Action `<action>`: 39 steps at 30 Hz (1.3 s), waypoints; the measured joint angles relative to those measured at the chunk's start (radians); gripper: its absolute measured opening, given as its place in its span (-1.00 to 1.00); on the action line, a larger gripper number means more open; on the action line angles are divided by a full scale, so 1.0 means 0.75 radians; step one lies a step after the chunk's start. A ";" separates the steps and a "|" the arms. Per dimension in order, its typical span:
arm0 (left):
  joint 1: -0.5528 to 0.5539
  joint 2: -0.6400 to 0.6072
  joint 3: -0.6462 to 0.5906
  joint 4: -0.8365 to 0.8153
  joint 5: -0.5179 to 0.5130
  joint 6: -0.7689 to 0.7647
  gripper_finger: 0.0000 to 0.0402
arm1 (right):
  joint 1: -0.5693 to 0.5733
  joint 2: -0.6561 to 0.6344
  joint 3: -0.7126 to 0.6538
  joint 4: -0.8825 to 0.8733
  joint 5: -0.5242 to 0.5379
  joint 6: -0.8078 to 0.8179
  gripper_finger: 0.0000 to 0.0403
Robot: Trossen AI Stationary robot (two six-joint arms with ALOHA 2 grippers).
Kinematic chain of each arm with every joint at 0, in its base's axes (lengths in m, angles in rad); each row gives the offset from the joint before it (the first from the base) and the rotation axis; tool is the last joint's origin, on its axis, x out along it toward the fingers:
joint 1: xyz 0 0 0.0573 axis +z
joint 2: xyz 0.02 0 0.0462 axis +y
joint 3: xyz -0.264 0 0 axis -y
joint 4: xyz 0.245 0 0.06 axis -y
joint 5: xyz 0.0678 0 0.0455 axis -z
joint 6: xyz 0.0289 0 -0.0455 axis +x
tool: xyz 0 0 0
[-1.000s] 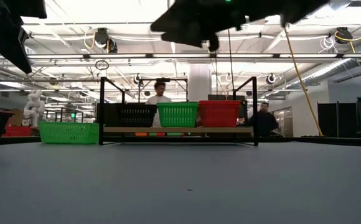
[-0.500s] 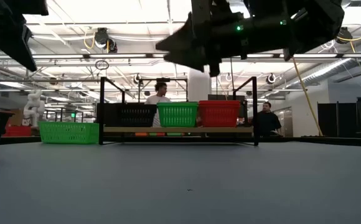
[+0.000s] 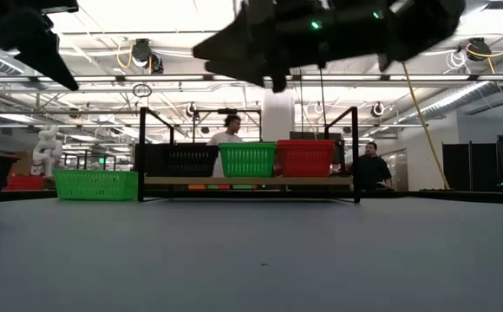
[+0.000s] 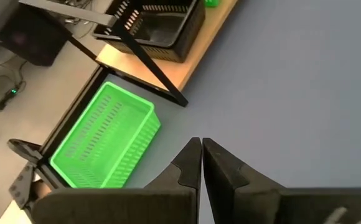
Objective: Stack baskets on shelf by color
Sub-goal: Stack the black bin on top of the black bin on the shelf
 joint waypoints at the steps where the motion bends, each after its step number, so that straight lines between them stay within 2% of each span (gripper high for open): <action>1: 0.011 0.000 0.000 0.000 -0.001 0.008 -0.90 | 0.004 0.006 0.041 -0.071 0.000 0.000 -0.06; 4: 0.039 0.000 0.000 0.007 -0.002 0.025 -0.90 | 0.009 0.070 0.154 -0.181 0.000 0.000 -0.06; 9: 0.075 0.000 0.000 0.055 -0.001 0.059 -0.90 | 0.015 0.241 0.321 -0.181 -0.002 0.002 -0.06; 15: 0.073 0.001 -0.016 0.090 0.061 0.083 -0.90 | 0.015 0.455 0.536 -0.192 -0.187 0.035 -0.06; 19: 0.059 0.001 -0.071 0.149 0.107 0.093 -0.82 | 0.016 0.501 0.648 -0.197 -0.215 -0.004 -0.06; 22: 0.060 0.002 -0.109 0.210 0.134 0.093 -0.71 | 0.014 0.501 0.680 -0.275 -0.214 -0.051 -0.06; 26: 0.062 0.002 -0.130 0.228 0.167 0.062 -0.56 | 0.011 0.495 0.708 -0.376 -0.281 -0.081 -0.06; 28: 0.062 0.002 -0.131 0.224 0.168 0.038 -0.51 | 0.011 0.497 0.750 -0.454 -0.256 -0.064 -0.08; 31: 0.070 0.001 -0.131 0.225 0.143 0.057 -0.44 | 0.004 0.548 0.956 -0.702 -0.271 -0.110 -0.13; 35: 0.128 0.001 -0.131 0.229 0.017 0.109 -0.42 | 0.006 0.669 1.309 -1.097 -0.315 -0.316 -0.20; 39: 0.207 -0.007 -0.130 0.231 0.000 0.123 -0.41 | 0.015 0.775 1.500 -1.266 -0.394 -0.523 -0.21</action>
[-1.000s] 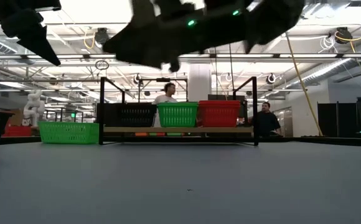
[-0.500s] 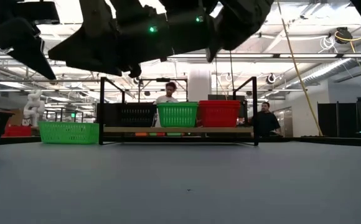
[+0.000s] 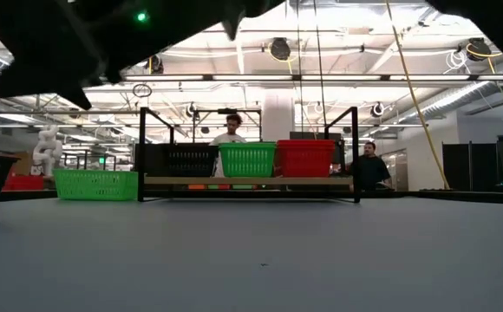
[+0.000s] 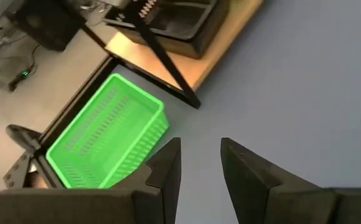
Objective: Stack baskets on shelf by color
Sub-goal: Stack the black bin on top of the black bin on the shelf, then stack the green bin on top of the green bin on the shelf
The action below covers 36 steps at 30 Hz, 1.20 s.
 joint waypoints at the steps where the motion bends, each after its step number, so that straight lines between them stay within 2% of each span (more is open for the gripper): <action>1: 0.020 -0.002 0.000 0.001 -0.002 0.002 -0.41 | 0.000 0.022 0.028 -0.017 -0.037 -0.044 -0.22; 4: 0.069 -0.003 0.001 0.003 -0.006 0.019 -0.41 | -0.001 0.069 0.088 -0.045 -0.090 -0.186 -0.22; 11: 0.167 -0.003 0.001 0.077 -0.008 0.177 -0.41 | 0.008 0.166 0.133 -0.042 -0.079 -0.523 -0.22; 15: 0.212 -0.003 0.001 0.091 -0.008 0.212 -0.41 | 0.058 0.217 0.073 -0.065 0.138 -0.631 -0.22; 18: 0.229 -0.003 0.001 0.091 -0.008 0.209 -0.41 | 0.090 0.208 -0.003 0.006 0.405 -0.910 -0.22; 21: 0.239 -0.003 0.001 0.094 0.000 0.211 -0.41 | 0.117 0.204 -0.034 0.112 0.552 -1.065 -0.22; 25: 0.239 -0.003 0.001 0.094 0.021 0.212 -0.41 | 0.118 0.194 -0.039 0.203 0.538 -1.080 -0.22; 30: 0.239 -0.003 0.002 0.095 0.035 0.214 -0.41 | 0.111 0.171 -0.042 0.224 0.468 -0.930 -0.22; 36: 0.239 -0.003 0.002 0.095 0.172 0.213 -0.41 | 0.108 0.171 -0.042 0.166 0.475 -0.852 -0.22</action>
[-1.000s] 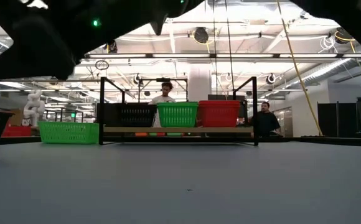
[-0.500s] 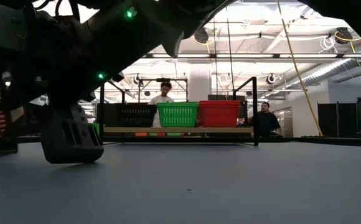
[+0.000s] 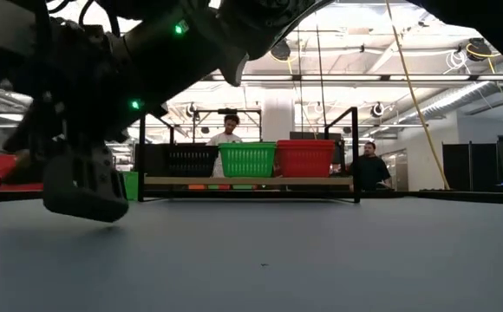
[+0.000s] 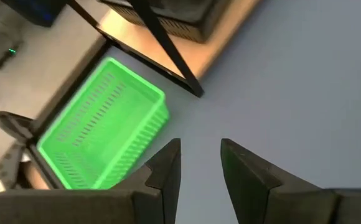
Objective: Stack baskets on shelf by color
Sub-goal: Stack the green bin on top of the green bin on the shelf
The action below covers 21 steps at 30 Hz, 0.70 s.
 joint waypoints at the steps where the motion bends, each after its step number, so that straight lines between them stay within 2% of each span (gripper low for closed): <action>1: 0.000 0.000 0.000 -0.001 0.020 0.000 -0.41 | -0.001 0.000 0.000 -0.025 0.026 0.019 -0.22; 7: 0.000 0.000 0.000 -0.001 0.032 -0.001 -0.41 | 0.005 -0.034 0.001 -0.262 0.312 0.046 -0.22; 12: 0.001 0.000 0.000 -0.001 0.012 -0.008 -0.41 | -0.046 -0.107 0.001 -0.304 0.246 0.230 -0.22; 15: 0.004 0.001 0.000 0.041 -0.116 -0.035 -0.41 | -0.079 -0.142 0.003 -0.356 0.246 0.359 -0.22; 18: 0.013 0.004 -0.002 0.156 -0.300 -0.074 -0.41 | -0.099 -0.195 0.002 -0.628 0.239 0.446 -0.22; 21: 0.013 0.012 -0.052 0.275 -0.317 -0.047 -0.41 | -0.120 -0.266 0.002 -0.919 0.228 0.662 -0.22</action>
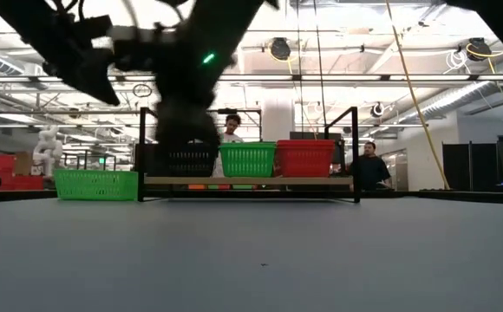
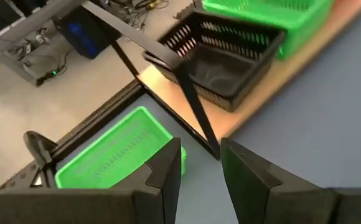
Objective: Stack baskets on shelf by color
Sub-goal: Stack the green bin on top of the green bin on the shelf
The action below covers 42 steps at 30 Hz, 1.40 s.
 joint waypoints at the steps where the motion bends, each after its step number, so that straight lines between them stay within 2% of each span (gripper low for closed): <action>1: 0.000 0.001 -0.027 0.035 0.004 0.025 -0.41 | -0.010 -0.025 0.000 -0.105 -0.037 0.082 -0.22; 3: 0.021 0.000 -0.086 0.135 -0.012 0.090 -0.41 | -0.037 -0.094 -0.055 -0.228 -0.154 0.192 -0.24; 5: 0.072 0.000 -0.144 0.208 -0.083 0.132 -0.41 | -0.063 -0.192 -0.185 -0.262 -0.253 0.228 -0.27; 7: 0.142 0.000 -0.187 0.238 -0.151 0.112 -0.41 | -0.089 -0.321 -0.370 -0.215 -0.303 0.224 -0.31; 9: 0.220 0.000 -0.221 0.241 -0.149 0.058 -0.41 | -0.117 -0.477 -0.584 -0.086 -0.307 0.212 -0.36; 13: 0.339 -0.003 -0.245 0.240 -0.136 -0.049 -0.41 | -0.175 -0.788 -1.012 0.344 -0.309 0.214 -0.44; 17: 0.443 -0.003 -0.206 0.242 -0.136 -0.059 -0.41 | -0.201 -1.050 -1.391 0.835 -0.305 0.224 -0.51; 21: 0.568 -0.003 -0.155 0.252 -0.157 0.004 -0.41 | -0.214 -1.223 -1.703 1.317 -0.315 0.225 -0.54; 24: 0.696 -0.003 -0.152 0.261 -0.145 0.000 -0.41 | -0.227 -1.298 -1.879 1.580 -0.337 0.228 -0.55; 28: 0.850 0.004 -0.179 0.260 -0.024 -0.050 -0.41 | -0.239 -1.352 -2.017 1.724 -0.384 0.271 -0.55; 34: 0.988 0.003 -0.188 0.261 0.093 -0.067 -0.41 | -0.238 -1.402 -2.069 1.564 -0.391 0.294 -0.55; 42: 1.127 0.003 -0.189 0.257 0.126 -0.049 -0.41 | -0.238 -1.406 -2.069 1.529 -0.388 0.289 -0.55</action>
